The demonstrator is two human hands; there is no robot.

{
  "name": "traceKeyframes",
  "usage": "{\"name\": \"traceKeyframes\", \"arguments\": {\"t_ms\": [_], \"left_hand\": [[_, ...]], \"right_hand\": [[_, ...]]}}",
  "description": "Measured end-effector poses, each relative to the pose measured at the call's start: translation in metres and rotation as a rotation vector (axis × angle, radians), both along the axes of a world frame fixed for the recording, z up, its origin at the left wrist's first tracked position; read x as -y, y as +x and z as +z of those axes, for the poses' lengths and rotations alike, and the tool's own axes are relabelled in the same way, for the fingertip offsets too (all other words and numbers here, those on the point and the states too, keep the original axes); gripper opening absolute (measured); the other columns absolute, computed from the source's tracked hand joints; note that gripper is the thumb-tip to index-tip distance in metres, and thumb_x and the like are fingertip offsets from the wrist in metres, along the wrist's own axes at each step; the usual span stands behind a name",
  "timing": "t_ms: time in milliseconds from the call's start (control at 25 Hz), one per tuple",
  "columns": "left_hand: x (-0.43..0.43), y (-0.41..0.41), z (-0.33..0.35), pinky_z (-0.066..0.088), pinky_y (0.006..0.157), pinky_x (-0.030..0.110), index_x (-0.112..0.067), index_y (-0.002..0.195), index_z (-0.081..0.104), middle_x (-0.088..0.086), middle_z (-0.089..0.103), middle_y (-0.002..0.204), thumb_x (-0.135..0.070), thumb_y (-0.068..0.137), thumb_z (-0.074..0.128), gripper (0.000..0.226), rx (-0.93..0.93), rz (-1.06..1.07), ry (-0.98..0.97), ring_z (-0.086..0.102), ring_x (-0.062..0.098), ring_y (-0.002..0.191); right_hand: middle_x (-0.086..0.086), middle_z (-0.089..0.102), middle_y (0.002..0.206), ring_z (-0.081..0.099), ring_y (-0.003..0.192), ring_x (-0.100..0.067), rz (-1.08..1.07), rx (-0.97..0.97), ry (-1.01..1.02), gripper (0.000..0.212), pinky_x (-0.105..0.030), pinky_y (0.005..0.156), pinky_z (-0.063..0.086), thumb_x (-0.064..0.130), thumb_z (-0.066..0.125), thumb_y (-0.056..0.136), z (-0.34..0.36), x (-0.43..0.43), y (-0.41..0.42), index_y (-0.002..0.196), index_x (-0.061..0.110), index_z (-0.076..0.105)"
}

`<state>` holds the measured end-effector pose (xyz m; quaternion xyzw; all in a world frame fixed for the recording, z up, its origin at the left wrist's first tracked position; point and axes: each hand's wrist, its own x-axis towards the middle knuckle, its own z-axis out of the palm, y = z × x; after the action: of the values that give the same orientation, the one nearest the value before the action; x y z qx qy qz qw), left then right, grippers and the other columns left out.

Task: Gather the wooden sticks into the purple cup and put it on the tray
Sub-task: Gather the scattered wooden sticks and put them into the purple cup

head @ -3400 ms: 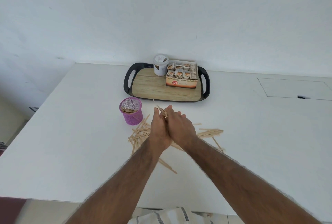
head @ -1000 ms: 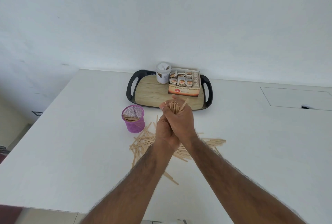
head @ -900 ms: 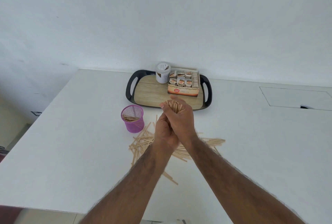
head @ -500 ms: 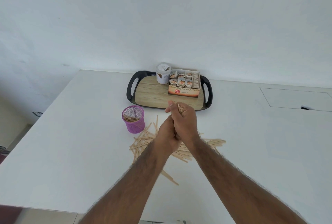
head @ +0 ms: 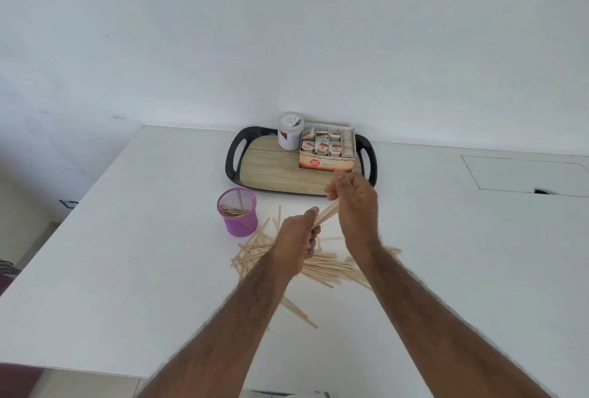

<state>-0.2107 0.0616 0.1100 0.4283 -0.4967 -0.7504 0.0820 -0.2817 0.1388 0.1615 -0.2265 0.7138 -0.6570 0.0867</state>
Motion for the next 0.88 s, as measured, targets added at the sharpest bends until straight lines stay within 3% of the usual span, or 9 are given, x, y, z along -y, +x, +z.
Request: {"name": "traceKeyframes", "arguments": {"t_ms": [80, 200, 280, 400, 600, 680, 800, 880], "left_hand": [[-0.005, 0.003, 0.013, 0.023, 0.039, 0.021, -0.017, 0.066, 0.055, -0.009, 0.043, 0.047, -0.041, 0.1, 0.056, 0.042, 0.002, -0.004, -0.092, 0.03, 0.006, 0.038], [-0.012, 0.005, 0.026, 0.022, 0.042, 0.023, -0.012, 0.059, 0.059, -0.005, 0.042, 0.047, -0.043, 0.101, 0.053, 0.052, -0.03, -0.001, -0.145, 0.03, 0.009, 0.039], [-0.013, 0.006, 0.027, 0.023, 0.041, 0.023, -0.012, 0.059, 0.064, -0.005, 0.044, 0.047, -0.045, 0.101, 0.055, 0.054, -0.024, 0.001, -0.244, 0.031, 0.009, 0.039], [-0.015, 0.006, 0.028, 0.022, 0.04, 0.022, -0.018, 0.049, 0.052, -0.004, 0.044, 0.047, -0.046, 0.099, 0.058, 0.058, -0.035, 0.026, -0.317, 0.03, 0.011, 0.04], [-0.012, 0.009, 0.03, 0.02, 0.04, 0.021, -0.024, 0.032, 0.05, -0.013, 0.033, 0.036, -0.032, 0.1, 0.061, 0.069, -0.02, -0.029, -0.507, 0.023, 0.006, 0.036], [-0.013, 0.007, 0.027, 0.019, 0.043, 0.023, -0.023, 0.034, 0.046, -0.012, 0.032, 0.041, -0.027, 0.098, 0.061, 0.065, -0.043, -0.003, -0.477, 0.023, 0.008, 0.04], [-0.011, 0.008, 0.018, 0.016, 0.045, 0.025, -0.024, 0.048, 0.041, -0.002, 0.029, 0.051, -0.028, 0.097, 0.06, 0.053, -0.106, -0.018, -0.375, 0.021, 0.013, 0.044], [-0.009, 0.01, 0.02, 0.019, 0.042, 0.023, -0.02, 0.067, 0.058, -0.004, 0.034, 0.05, -0.022, 0.097, 0.059, 0.031, -0.152, -0.042, -0.362, 0.024, 0.011, 0.043]], "right_hand": [[-0.01, 0.064, 0.072, 0.058, 0.063, -0.019, 0.011, -0.086, 0.067, 0.036, -0.038, 0.061, 0.051, 0.031, 0.052, 0.102, -0.004, -0.003, -0.004, 0.078, 0.007, 0.061], [-0.005, 0.06, 0.064, 0.056, 0.059, -0.021, 0.003, -0.275, 0.368, 0.043, -0.042, 0.055, 0.049, 0.035, 0.048, 0.103, -0.01, -0.004, 0.0, 0.067, 0.011, 0.055], [-0.001, 0.057, 0.057, 0.052, 0.053, -0.016, -0.039, -0.255, 0.424, 0.047, -0.038, 0.051, 0.045, 0.037, 0.047, 0.103, -0.014, -0.008, -0.001, 0.063, 0.013, 0.05], [0.003, 0.059, 0.055, 0.059, 0.054, -0.015, -0.105, -0.288, 0.508, 0.047, -0.037, 0.051, 0.048, 0.041, 0.044, 0.102, -0.018, -0.014, 0.002, 0.062, 0.018, 0.052], [0.002, 0.062, 0.06, 0.058, 0.058, -0.017, 0.013, -0.21, 0.49, 0.046, -0.037, 0.054, 0.047, 0.046, 0.043, 0.103, -0.02, -0.019, -0.001, 0.07, 0.019, 0.059], [-0.001, 0.058, 0.059, 0.053, 0.056, -0.021, -0.047, -0.151, 0.402, 0.045, -0.041, 0.054, 0.046, 0.041, 0.046, 0.103, -0.016, -0.019, 0.003, 0.068, 0.015, 0.053], [0.005, 0.048, 0.052, 0.041, 0.05, -0.011, -0.067, -0.213, 0.401, 0.045, -0.034, 0.049, 0.037, 0.035, 0.048, 0.104, -0.013, -0.017, 0.009, 0.062, 0.021, 0.042], [0.007, 0.045, 0.051, 0.038, 0.048, -0.01, -0.028, -0.23, 0.434, 0.046, -0.03, 0.048, 0.033, 0.035, 0.049, 0.104, -0.012, -0.018, 0.007, 0.061, 0.023, 0.04]]}}
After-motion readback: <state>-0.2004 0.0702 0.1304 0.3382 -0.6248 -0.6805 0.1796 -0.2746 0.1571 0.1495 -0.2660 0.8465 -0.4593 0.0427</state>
